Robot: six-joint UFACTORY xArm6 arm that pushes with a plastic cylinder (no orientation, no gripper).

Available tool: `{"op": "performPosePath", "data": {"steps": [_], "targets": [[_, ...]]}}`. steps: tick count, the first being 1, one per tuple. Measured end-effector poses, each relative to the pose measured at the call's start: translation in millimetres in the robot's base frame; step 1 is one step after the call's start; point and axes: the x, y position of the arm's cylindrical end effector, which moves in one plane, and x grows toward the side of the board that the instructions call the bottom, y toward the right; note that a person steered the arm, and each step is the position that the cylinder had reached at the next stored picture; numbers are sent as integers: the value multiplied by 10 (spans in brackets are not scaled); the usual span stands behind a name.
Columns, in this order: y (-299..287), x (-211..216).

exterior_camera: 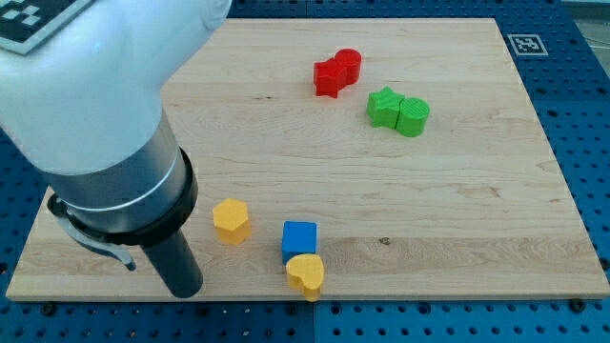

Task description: Move the yellow hexagon into the blue cube

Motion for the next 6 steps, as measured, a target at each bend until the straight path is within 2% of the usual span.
{"op": "performPosePath", "data": {"steps": [6], "targets": [[38, -6]]}}
